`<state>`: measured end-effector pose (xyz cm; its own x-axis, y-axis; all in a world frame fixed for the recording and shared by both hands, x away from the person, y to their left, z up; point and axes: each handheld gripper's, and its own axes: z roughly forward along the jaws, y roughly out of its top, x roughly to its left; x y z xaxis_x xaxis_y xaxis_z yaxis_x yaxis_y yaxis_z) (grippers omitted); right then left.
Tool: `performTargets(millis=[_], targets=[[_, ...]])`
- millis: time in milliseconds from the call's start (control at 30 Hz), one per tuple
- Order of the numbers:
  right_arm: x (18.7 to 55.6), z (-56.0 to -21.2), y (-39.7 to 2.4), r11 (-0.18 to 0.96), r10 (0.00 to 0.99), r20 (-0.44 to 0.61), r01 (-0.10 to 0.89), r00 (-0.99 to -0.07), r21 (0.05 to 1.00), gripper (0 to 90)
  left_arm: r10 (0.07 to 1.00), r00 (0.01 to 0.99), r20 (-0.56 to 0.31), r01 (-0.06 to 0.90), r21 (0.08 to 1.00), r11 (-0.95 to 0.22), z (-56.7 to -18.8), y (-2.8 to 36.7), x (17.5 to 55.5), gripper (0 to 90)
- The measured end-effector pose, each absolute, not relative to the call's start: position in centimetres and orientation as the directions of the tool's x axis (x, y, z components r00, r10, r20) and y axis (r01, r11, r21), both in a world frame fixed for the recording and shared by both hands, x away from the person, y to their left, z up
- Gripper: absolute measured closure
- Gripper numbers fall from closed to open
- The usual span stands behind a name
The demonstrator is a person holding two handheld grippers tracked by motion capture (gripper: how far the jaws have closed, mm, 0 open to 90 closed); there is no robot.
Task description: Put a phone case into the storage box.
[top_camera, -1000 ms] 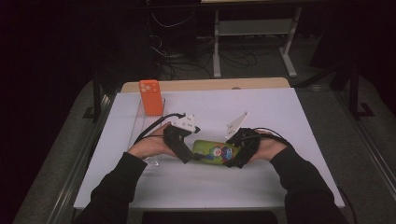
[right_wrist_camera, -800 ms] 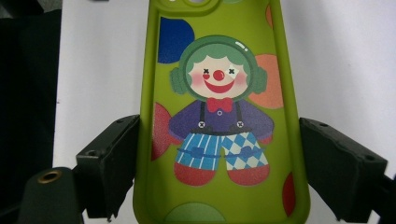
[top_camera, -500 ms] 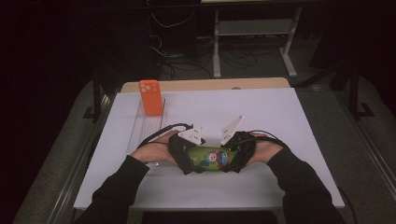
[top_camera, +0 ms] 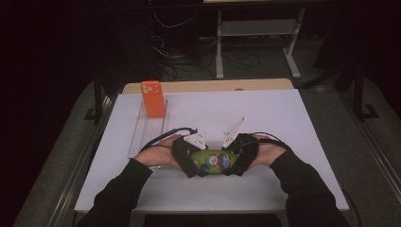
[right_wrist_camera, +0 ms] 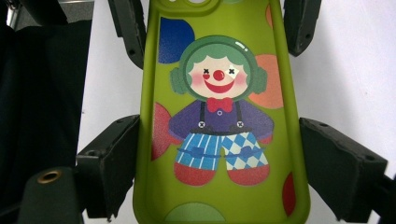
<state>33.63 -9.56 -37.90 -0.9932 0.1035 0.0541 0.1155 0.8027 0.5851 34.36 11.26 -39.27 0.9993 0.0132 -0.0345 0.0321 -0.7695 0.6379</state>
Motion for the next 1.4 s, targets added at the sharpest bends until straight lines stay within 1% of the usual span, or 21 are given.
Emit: performTargets(millis=[200,500,767,933,1000,1100,1233,1300,1400], targets=[[33.6,-37.9,-9.6,0.803,0.102,0.044,0.108,-0.994,0.586,15.0,0.008,0.999,-0.049,0.038,0.64,-0.768,-39.2,11.3,34.4,10.9],[33.5,-37.8,-9.6,0.802,0.098,0.041,0.103,-0.994,0.588,14.9,0.012,0.997,-0.072,0.056,0.639,-0.767,-39.4,11.3,34.4,12.5],[33.4,-37.9,-9.6,0.801,0.097,0.04,0.102,-0.994,0.589,14.6,0.013,0.991,-0.132,0.094,0.632,-0.769,-39.6,11.2,34.7,14.2],[33.5,-38.1,-9.6,0.797,0.099,0.034,0.1,-0.994,0.596,14.0,0.01,0.995,-0.095,0.068,0.636,-0.769,-39.5,11.3,34.5,14.9],[33.5,-38.2,-9.7,0.79,0.098,0.047,0.106,-0.994,0.603,13.6,0.012,0.996,-0.093,0.069,0.637,-0.768,-39.5,11.3,34.4,15.1],[33.6,-38.2,-9.9,0.779,0.114,0.047,0.118,-0.992,0.615,11.5,0.026,0.995,-0.097,0.082,0.637,-0.767,-39.6,11.2,34.3,15.2],[34.1,-38.1,-10.3,0.758,0.162,0.067,0.167,-0.985,0.631,1.2,0.044,0.993,-0.106,0.102,0.636,-0.765,-39.9,11.2,34.1,15.3],[34.3,-38.0,-10.7,0.741,0.192,0.069,0.19,-0.979,0.644,0.4,0.054,0.993,-0.102,0.107,0.632,-0.767,-39.9,11.3,34.1,15.3],[34.7,-38.0,-11.5,0.715,0.235,0.055,0.211,-0.97,0.666,1.2,0.107,0.991,-0.083,0.135,0.613,-0.778,-39.8,11.4,34.2,15.2]])
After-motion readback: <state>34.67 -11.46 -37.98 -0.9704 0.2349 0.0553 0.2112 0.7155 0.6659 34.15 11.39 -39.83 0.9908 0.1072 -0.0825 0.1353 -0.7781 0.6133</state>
